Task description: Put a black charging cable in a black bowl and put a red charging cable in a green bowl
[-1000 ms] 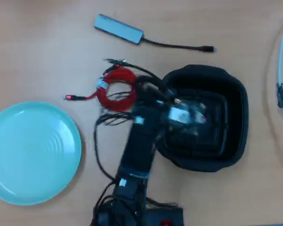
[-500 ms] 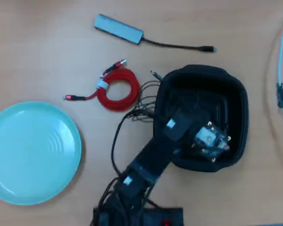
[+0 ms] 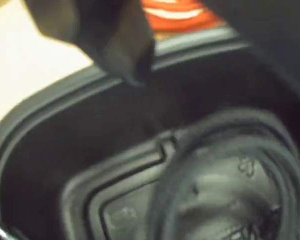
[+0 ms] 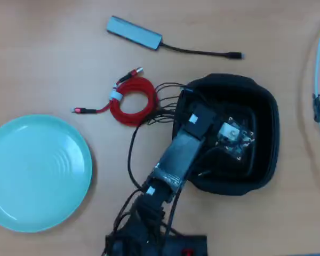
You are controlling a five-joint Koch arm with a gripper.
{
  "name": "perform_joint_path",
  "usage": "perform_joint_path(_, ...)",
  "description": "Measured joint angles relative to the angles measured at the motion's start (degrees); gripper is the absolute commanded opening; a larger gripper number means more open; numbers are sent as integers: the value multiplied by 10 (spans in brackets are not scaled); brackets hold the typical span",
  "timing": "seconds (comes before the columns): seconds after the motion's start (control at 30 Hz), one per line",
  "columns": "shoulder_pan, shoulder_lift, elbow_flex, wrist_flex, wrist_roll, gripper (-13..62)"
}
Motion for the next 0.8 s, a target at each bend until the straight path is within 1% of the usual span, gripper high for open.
perform_joint_path(0.07, -25, 0, -2, 0, 0, 556)
perform_joint_path(0.17, -93, 0, -1, 1, 0, 556)
perform_joint_path(0.27, -190, 2, -2, 1, 0, 556)
perform_joint_path(0.4, -348, 2, -2, -1, -1, 559)
perform_joint_path(0.53, -455, -2, -2, -15, 0, 560)
perform_joint_path(0.6, -493, -29, -7, -18, 1, 560)
perform_joint_path(0.67, -520, -83, -33, -23, 4, 560)
perform_joint_path(0.73, -538, -142, -34, -28, 49, 555)
perform_joint_path(0.8, -550, -185, -35, -32, 124, 555)
